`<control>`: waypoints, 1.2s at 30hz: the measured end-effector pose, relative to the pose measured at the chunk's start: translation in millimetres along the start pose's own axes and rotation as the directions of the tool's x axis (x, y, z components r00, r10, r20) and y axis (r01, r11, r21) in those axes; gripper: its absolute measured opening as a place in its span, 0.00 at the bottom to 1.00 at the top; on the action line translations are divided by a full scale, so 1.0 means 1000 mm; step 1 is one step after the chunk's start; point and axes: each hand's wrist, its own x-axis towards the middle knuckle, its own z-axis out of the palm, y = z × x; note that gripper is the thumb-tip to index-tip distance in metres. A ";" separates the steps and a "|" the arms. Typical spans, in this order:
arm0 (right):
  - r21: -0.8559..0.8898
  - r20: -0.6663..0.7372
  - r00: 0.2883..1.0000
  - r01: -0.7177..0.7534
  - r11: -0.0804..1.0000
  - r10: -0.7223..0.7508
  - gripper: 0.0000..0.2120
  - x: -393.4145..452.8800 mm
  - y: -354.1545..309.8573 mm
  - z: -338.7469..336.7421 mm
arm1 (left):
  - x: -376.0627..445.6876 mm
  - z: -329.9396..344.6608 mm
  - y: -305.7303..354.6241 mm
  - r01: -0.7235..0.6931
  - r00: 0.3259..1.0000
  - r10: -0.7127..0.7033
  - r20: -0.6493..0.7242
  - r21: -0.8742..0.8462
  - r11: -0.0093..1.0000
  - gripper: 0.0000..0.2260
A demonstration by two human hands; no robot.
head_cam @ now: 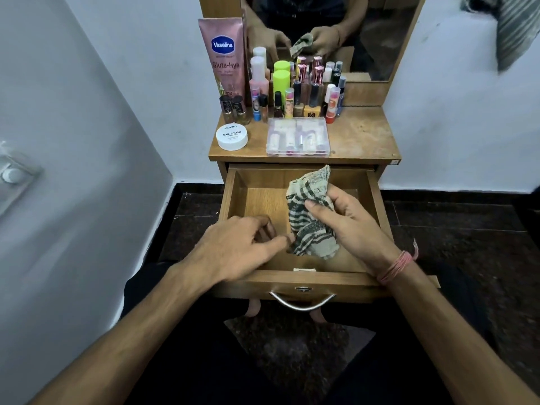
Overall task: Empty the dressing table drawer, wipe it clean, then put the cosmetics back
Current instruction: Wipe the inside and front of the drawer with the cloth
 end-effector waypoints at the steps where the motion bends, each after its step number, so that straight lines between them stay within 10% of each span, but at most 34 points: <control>1: -0.012 0.004 1.000 0.015 1.000 -0.015 0.14 -0.002 0.002 0.001 | 0.006 0.000 0.003 -0.017 0.998 0.018 0.064 -0.017 1.000 0.25; 6: -0.088 -0.065 0.995 0.076 0.993 -0.082 0.14 -0.009 0.013 0.001 | 0.023 0.018 0.013 -0.100 0.979 0.159 0.132 -0.372 0.923 0.22; 17: -0.205 -0.352 0.933 0.003 0.979 -0.076 0.35 -0.009 0.019 -0.006 | 0.034 0.032 -0.005 -0.161 0.965 0.086 -0.248 -0.299 0.941 0.08; 22: -0.523 -0.389 0.906 -0.067 0.850 -0.168 0.10 -0.008 0.024 -0.003 | 0.027 0.028 0.001 -0.210 0.873 0.141 -0.466 -0.100 0.973 0.04; 28: -0.688 -0.473 0.799 -0.072 0.722 -0.371 0.13 -0.017 0.014 0.004 | 0.017 0.023 0.010 -0.297 0.848 0.175 -0.501 -0.175 0.939 0.03; 36: -0.715 -0.333 0.856 0.044 0.698 -0.395 0.14 -0.019 0.013 0.005 | 0.018 0.020 0.007 -0.317 0.830 0.118 -0.545 -0.288 0.904 0.04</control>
